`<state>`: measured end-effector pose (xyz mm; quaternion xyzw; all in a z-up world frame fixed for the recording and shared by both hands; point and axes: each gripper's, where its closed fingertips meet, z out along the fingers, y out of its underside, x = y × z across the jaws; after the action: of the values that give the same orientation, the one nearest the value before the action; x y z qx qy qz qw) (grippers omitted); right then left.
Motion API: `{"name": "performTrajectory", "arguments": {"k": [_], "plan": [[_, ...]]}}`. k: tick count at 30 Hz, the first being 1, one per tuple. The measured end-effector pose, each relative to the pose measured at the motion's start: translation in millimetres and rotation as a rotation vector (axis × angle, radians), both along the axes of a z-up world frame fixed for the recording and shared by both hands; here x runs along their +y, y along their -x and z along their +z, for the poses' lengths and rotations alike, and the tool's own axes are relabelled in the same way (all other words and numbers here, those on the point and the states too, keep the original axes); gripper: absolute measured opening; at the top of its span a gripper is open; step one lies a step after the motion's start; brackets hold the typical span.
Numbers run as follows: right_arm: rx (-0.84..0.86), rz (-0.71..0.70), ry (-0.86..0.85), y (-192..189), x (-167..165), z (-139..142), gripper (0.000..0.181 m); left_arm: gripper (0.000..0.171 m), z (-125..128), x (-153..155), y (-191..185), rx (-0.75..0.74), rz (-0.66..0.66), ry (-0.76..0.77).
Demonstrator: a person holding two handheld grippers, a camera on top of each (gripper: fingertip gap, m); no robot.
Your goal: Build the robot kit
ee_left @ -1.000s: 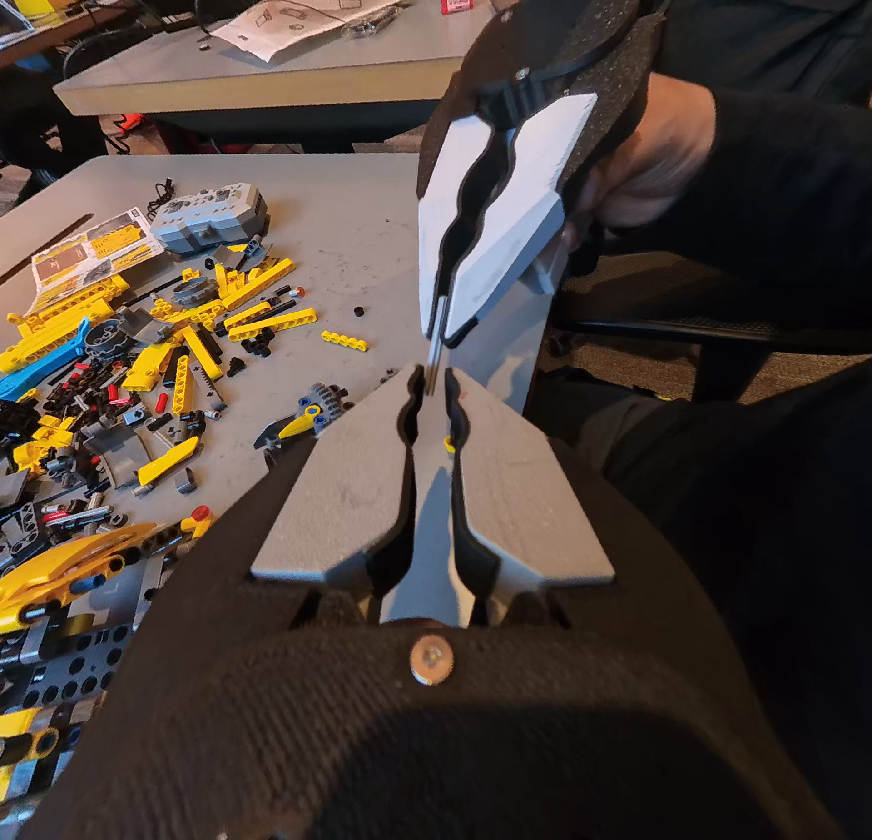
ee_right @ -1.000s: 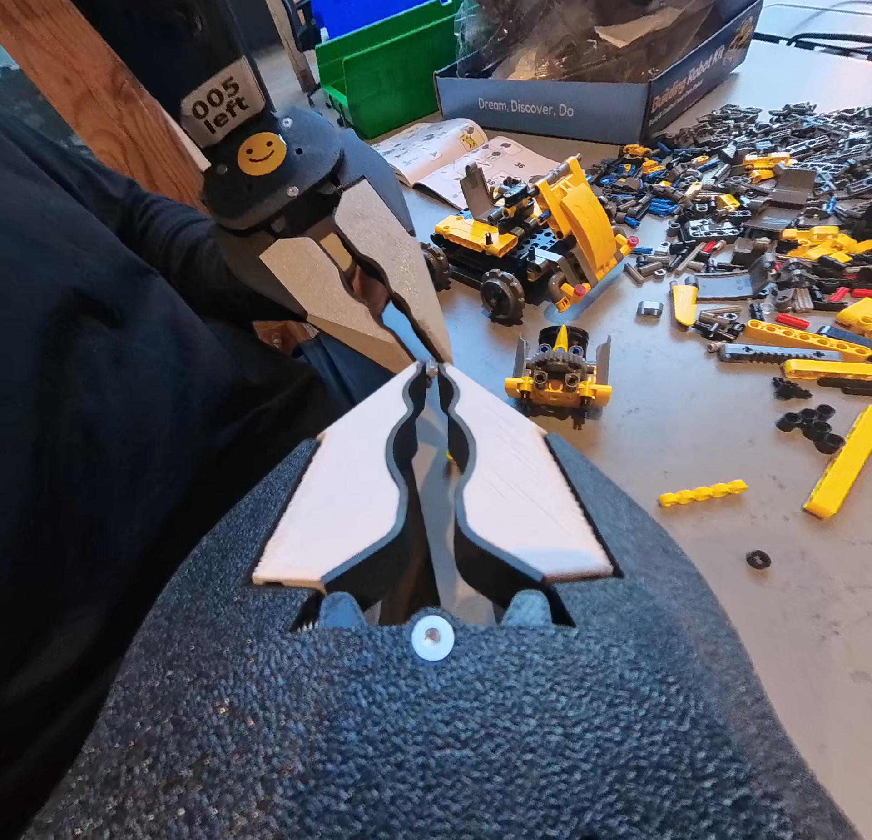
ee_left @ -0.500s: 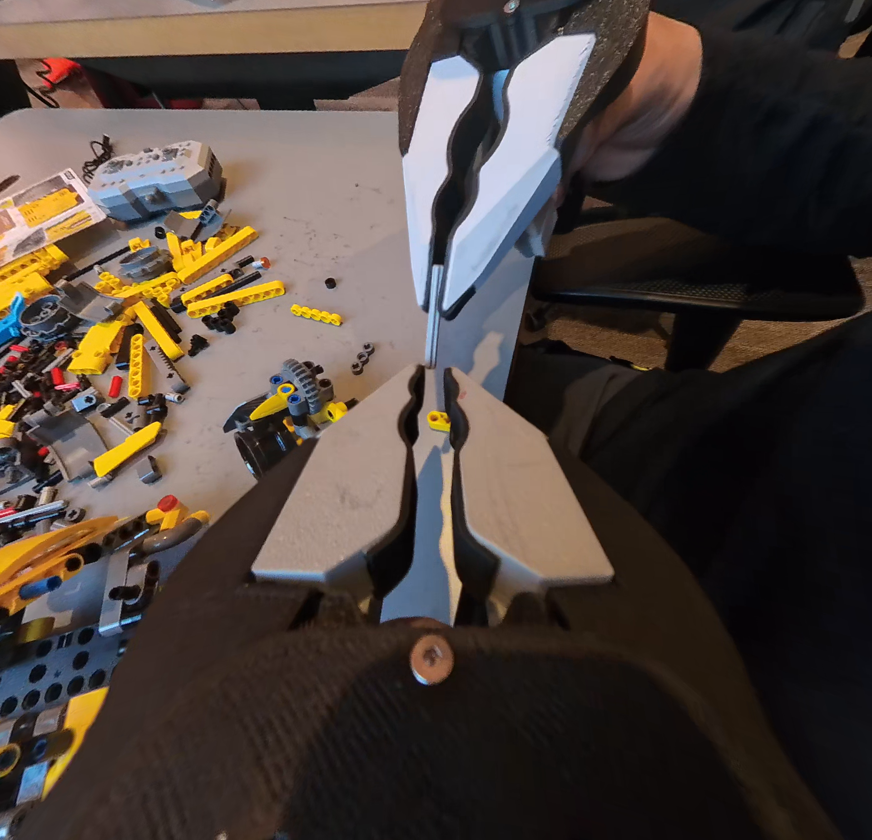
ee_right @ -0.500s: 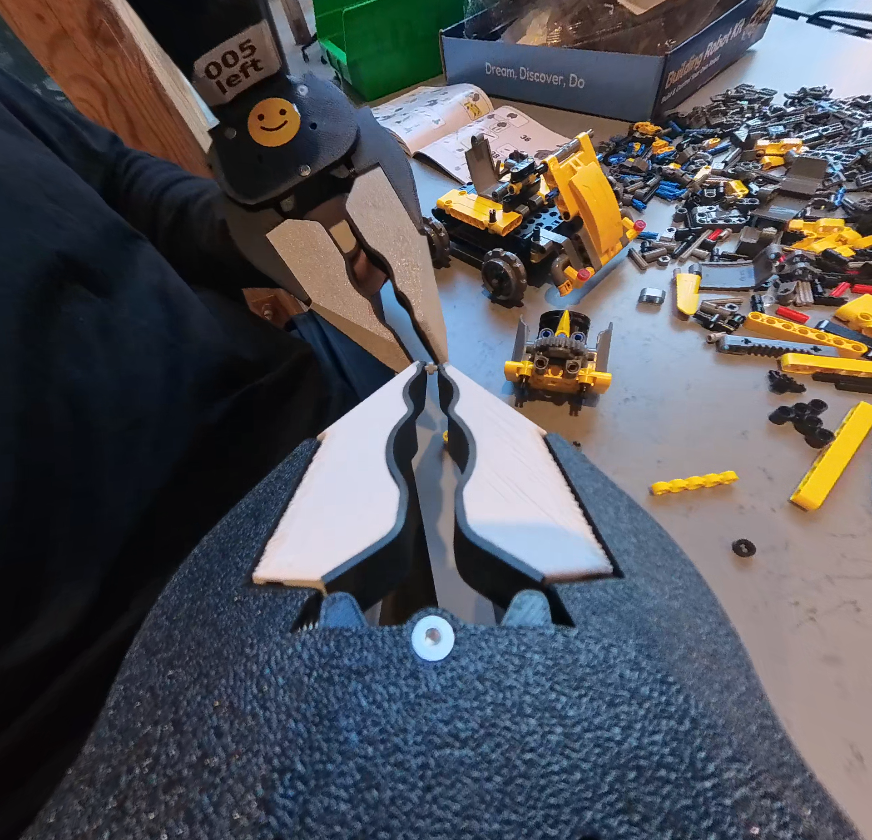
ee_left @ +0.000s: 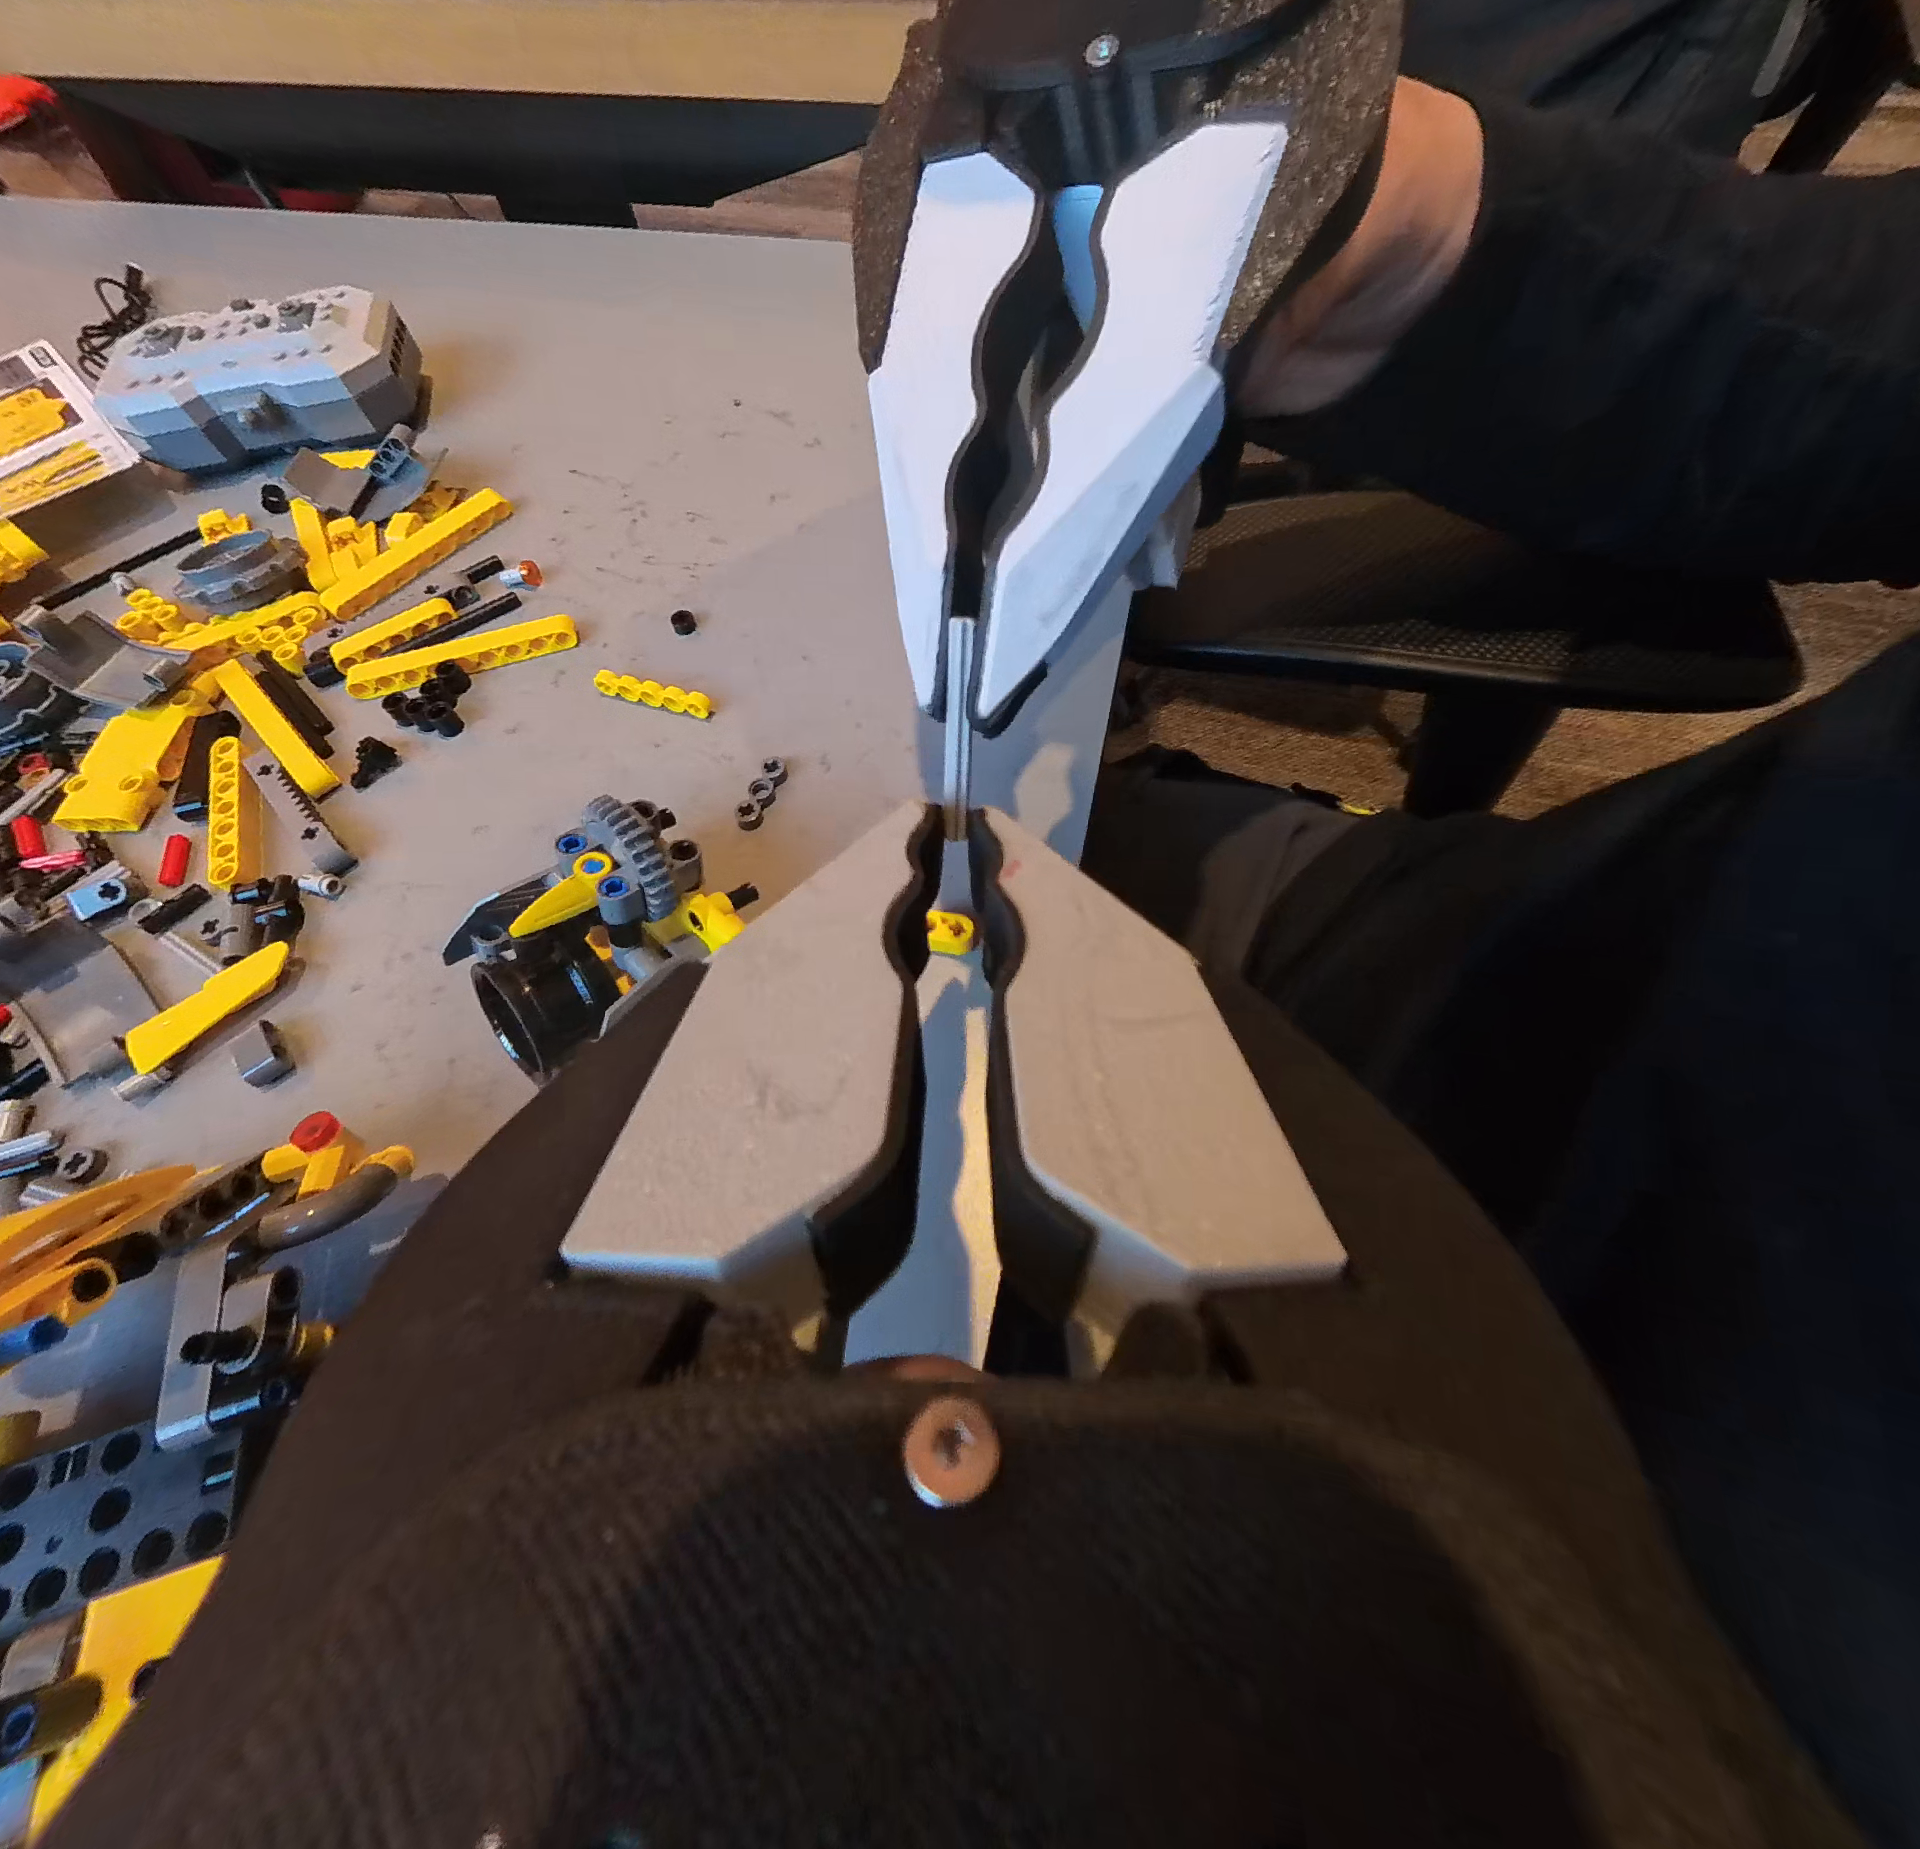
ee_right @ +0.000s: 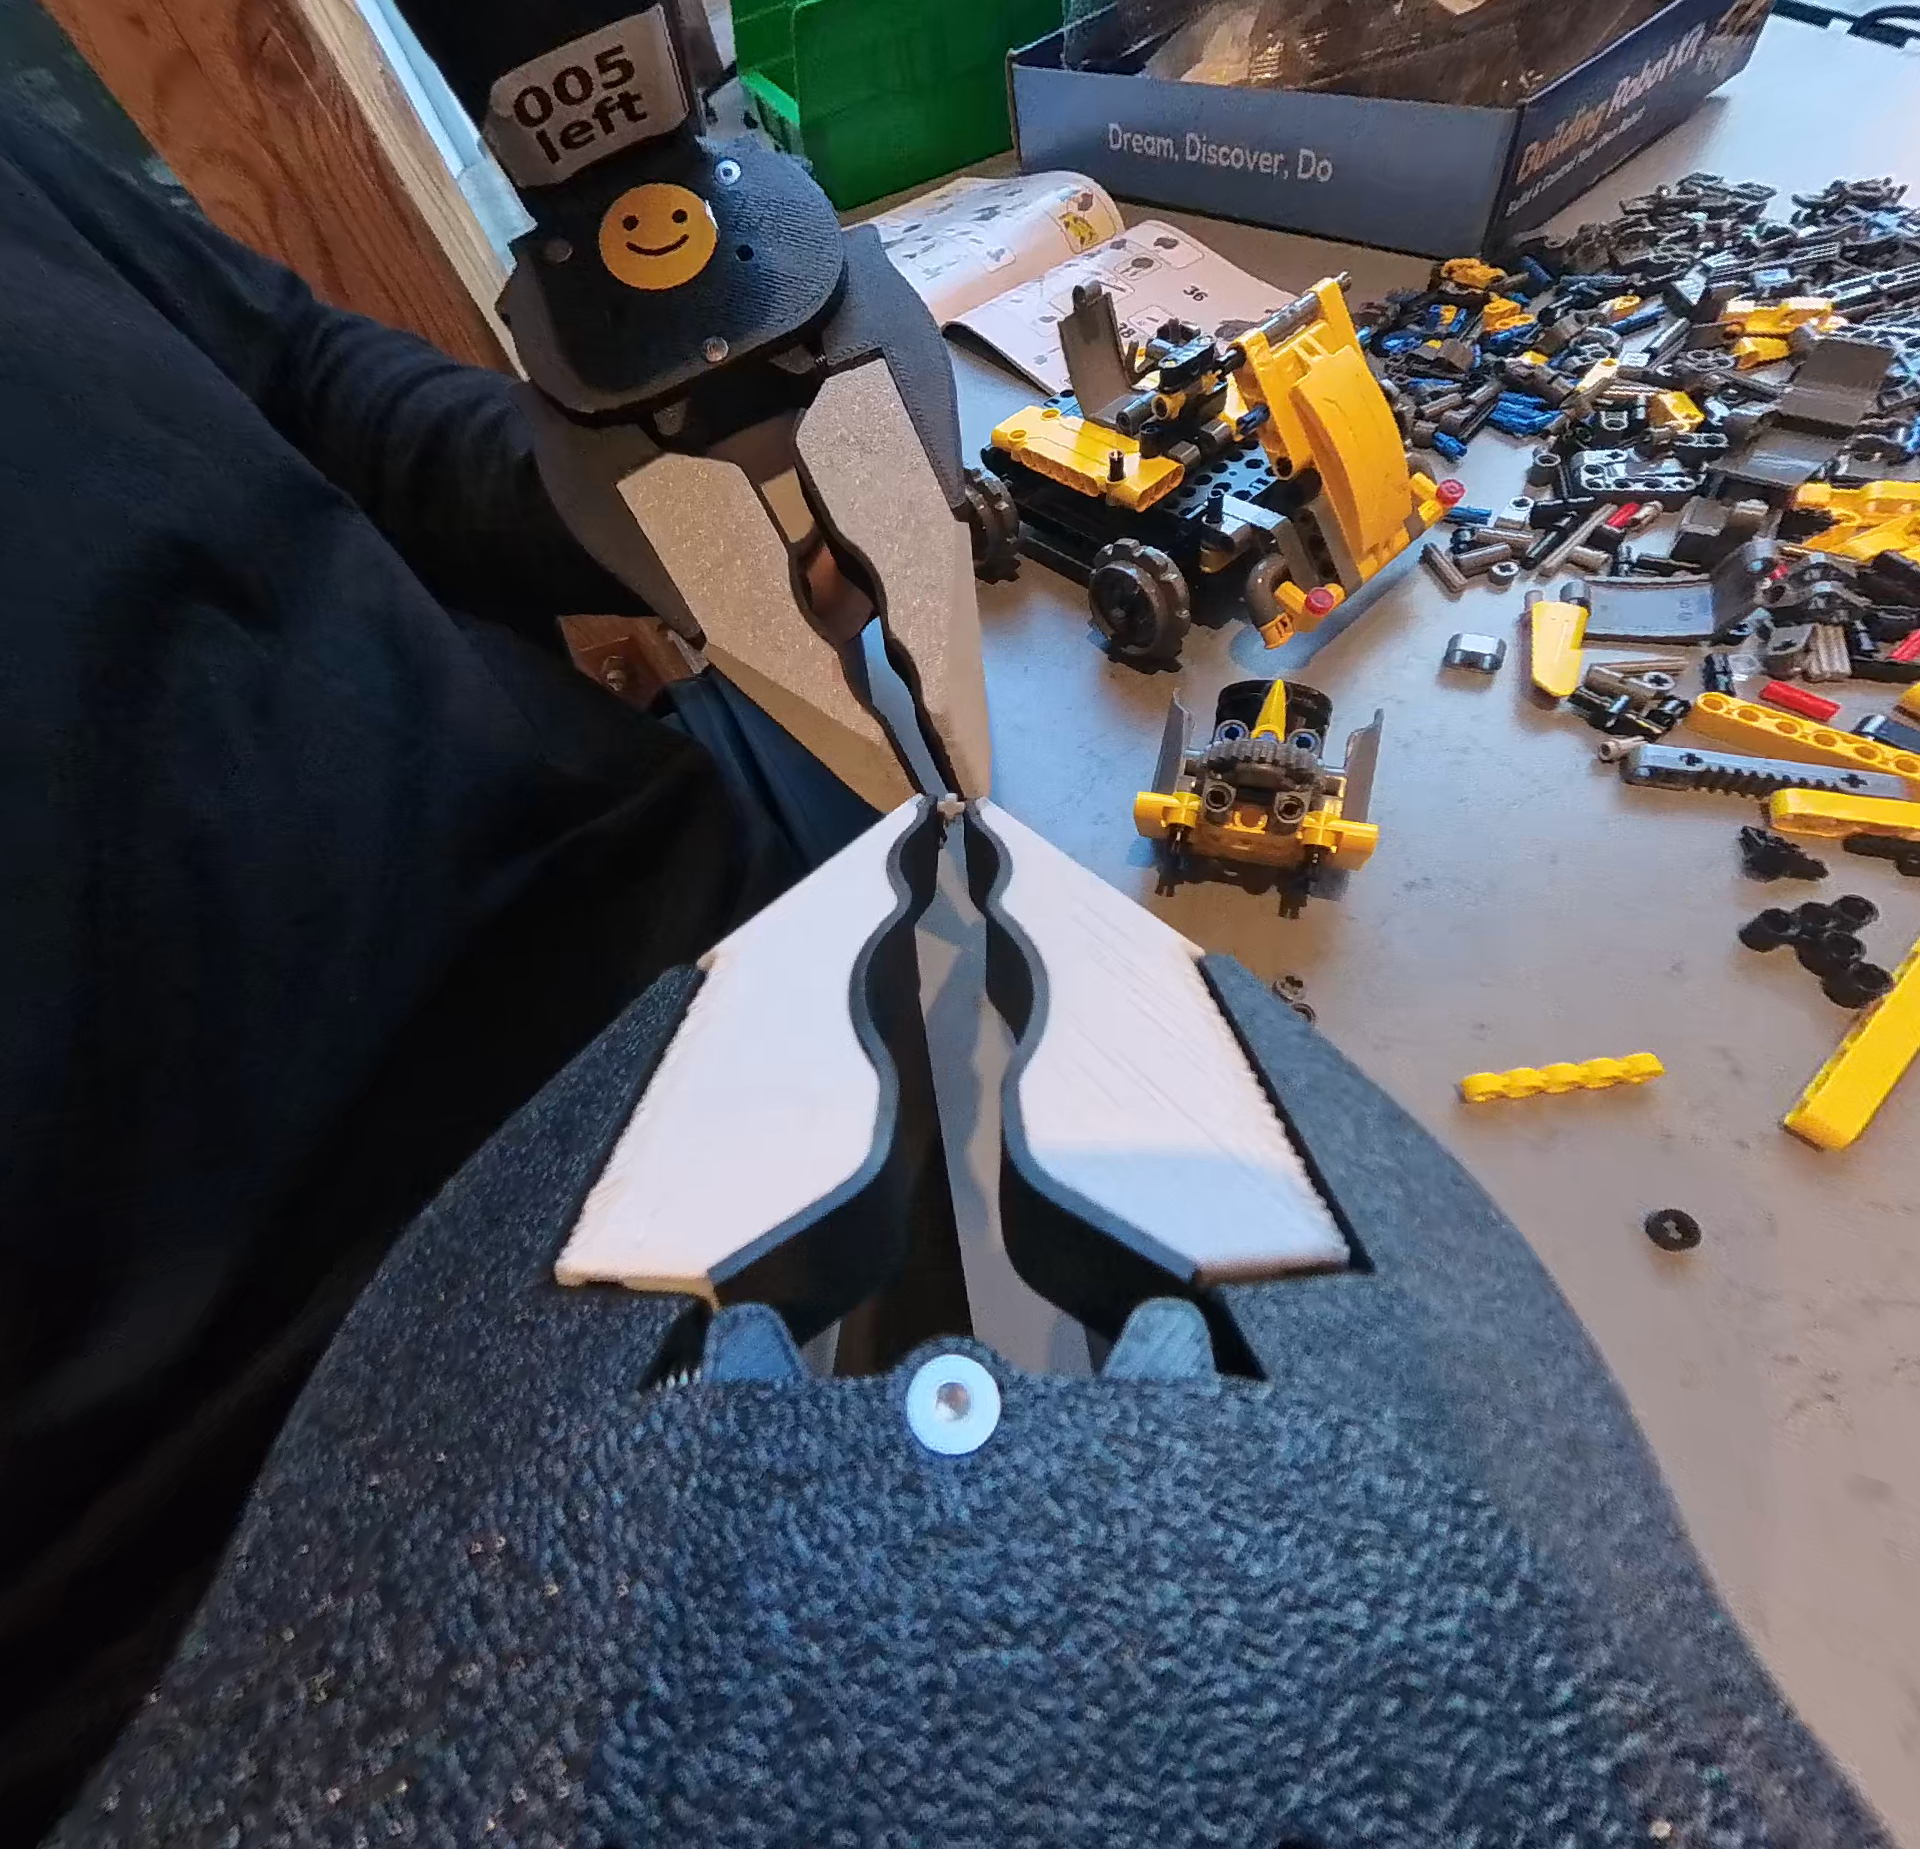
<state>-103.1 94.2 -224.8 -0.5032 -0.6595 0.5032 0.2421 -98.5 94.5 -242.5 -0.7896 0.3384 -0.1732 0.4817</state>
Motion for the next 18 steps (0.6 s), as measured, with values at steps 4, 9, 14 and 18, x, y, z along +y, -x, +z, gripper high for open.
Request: {"name": "performTrajectory", "arguments": {"k": [4,9,14,18], "plan": [[-0.024,0.011,-0.049,0,-3,-6,0.005,0.002,-3,-1,-3,0.039,-0.012,-0.004],[-0.047,0.019,-0.079,1,-4,-10,0.005,0.002,-4,-1,-2,0.059,-0.01,-0.006],[-0.069,0.025,-0.123,1,-4,-13,0.005,0.002,-6,-1,-1,0.053,-0.007,0.004],[-0.084,0.027,-0.141,2,-4,-15,0.005,0.002,-8,-1,1,0.054,-0.004,0.012]]}}
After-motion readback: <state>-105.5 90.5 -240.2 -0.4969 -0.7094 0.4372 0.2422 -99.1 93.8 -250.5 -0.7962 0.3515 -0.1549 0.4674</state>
